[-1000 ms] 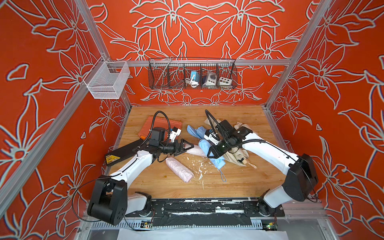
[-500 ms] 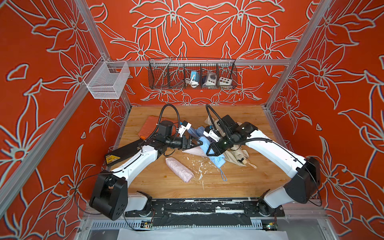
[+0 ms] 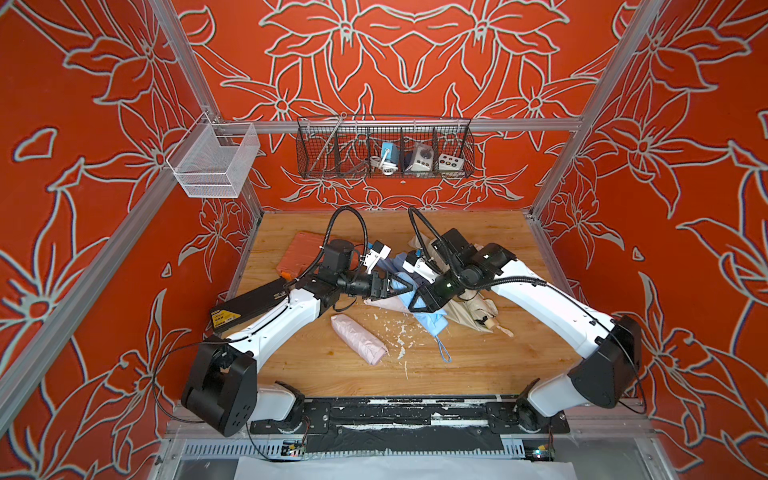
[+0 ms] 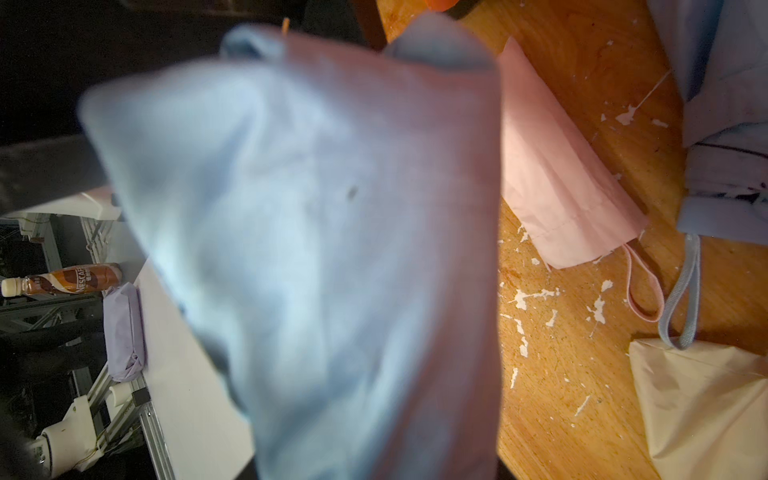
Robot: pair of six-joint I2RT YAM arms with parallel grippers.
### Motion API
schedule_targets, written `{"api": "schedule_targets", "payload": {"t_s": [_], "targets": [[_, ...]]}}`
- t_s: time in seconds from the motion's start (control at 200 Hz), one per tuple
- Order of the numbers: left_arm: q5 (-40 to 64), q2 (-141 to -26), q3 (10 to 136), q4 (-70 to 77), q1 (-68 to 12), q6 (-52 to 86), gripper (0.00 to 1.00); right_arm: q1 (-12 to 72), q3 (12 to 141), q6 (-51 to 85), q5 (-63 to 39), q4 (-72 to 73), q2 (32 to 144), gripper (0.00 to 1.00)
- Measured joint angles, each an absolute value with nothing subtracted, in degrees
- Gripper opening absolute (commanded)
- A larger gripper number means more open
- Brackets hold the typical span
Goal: Take umbrellas out of sleeves
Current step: Pick up the umbrella from the center of the board.
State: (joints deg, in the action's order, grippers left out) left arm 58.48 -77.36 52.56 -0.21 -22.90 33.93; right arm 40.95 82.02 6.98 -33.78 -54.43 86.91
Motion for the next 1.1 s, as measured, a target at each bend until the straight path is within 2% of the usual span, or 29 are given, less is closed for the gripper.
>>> {"api": "schedule_targets", "payload": {"t_s": [0.17,0.51,0.826,0.986,1.101], "targets": [[57.95,-77.41,52.45,1.41,-22.9,35.22,0.95,41.82,82.91,6.96,-33.95,-54.43,86.94,0.29],[57.82,-77.97,52.16,2.52,-22.9,36.01,0.81,42.74,83.5,6.96,-33.93,-54.57,87.05,0.29],[58.19,-78.15,51.99,2.46,-22.94,36.51,0.55,42.81,83.61,6.96,-33.12,-54.89,88.42,0.3],[58.19,-78.22,51.94,2.46,-22.94,36.71,0.43,42.83,83.61,6.96,-32.88,-54.89,88.47,0.38],[58.3,-78.52,51.94,2.61,-22.94,37.17,0.39,42.83,83.61,7.01,-32.58,-54.89,88.44,0.5]]}}
